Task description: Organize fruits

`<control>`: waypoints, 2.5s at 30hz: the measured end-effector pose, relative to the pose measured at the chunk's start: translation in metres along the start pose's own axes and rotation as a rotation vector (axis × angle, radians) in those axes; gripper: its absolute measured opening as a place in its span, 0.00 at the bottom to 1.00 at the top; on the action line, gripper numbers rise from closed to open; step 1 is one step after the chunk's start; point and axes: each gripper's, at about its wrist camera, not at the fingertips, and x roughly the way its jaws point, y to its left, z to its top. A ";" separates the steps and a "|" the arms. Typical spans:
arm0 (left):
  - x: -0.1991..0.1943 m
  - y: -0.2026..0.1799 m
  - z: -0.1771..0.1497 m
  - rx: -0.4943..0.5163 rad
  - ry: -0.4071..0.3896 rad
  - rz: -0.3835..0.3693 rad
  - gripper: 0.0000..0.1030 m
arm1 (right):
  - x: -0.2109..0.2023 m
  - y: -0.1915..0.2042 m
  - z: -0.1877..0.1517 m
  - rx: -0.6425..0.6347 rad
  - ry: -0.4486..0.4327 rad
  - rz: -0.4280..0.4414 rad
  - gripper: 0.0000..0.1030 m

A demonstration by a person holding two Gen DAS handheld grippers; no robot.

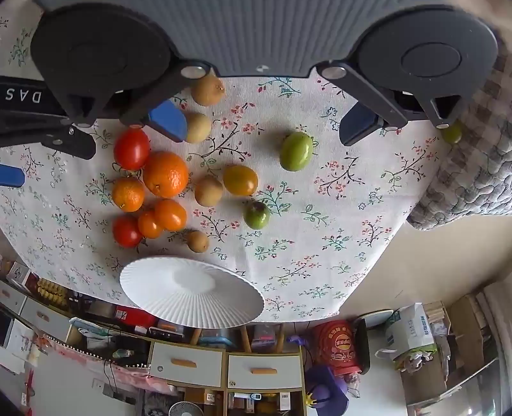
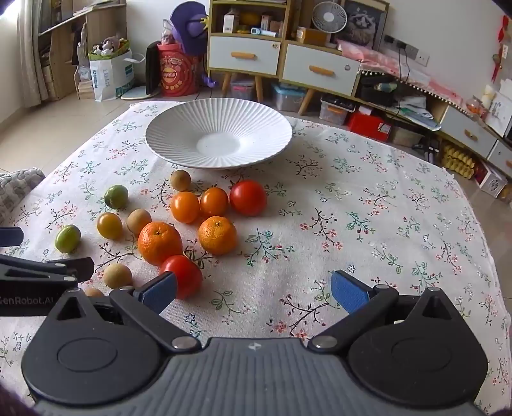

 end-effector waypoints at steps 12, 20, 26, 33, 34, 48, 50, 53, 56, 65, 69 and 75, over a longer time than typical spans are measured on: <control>0.002 -0.002 -0.004 -0.003 -0.002 0.008 0.97 | -0.002 -0.002 0.000 -0.003 -0.002 -0.001 0.99; 0.001 0.000 -0.001 0.002 0.003 0.008 0.97 | -0.001 0.000 0.000 -0.001 -0.005 -0.004 0.99; 0.001 0.000 -0.001 0.001 0.003 0.008 0.97 | -0.002 0.000 0.000 0.000 -0.005 -0.005 0.99; 0.001 0.000 -0.001 -0.001 -0.002 0.009 0.97 | -0.002 -0.001 0.001 0.000 -0.006 -0.004 0.99; 0.001 0.000 -0.001 -0.001 -0.003 0.010 0.97 | -0.002 0.000 0.001 -0.001 -0.005 -0.005 0.99; 0.000 -0.001 -0.001 0.005 -0.001 0.009 0.97 | -0.004 0.000 0.001 0.000 -0.006 -0.003 0.99; 0.000 -0.001 -0.001 0.005 -0.002 0.007 0.97 | -0.004 0.000 0.001 0.001 -0.006 -0.003 0.99; 0.000 -0.001 -0.001 0.005 -0.002 0.007 0.97 | -0.005 0.001 0.002 0.000 -0.006 -0.002 0.99; 0.000 -0.001 -0.001 0.005 -0.004 0.008 0.97 | -0.005 0.000 0.002 -0.003 -0.007 -0.001 0.99; -0.001 -0.002 0.000 0.005 -0.003 0.006 0.97 | -0.006 -0.001 0.002 0.003 -0.009 -0.003 0.99; -0.002 -0.002 0.000 0.006 -0.005 0.006 0.97 | -0.005 -0.003 0.002 0.008 -0.005 -0.005 0.99; -0.002 -0.002 0.000 0.006 -0.011 0.003 0.97 | -0.003 -0.004 0.001 0.011 0.001 -0.025 0.99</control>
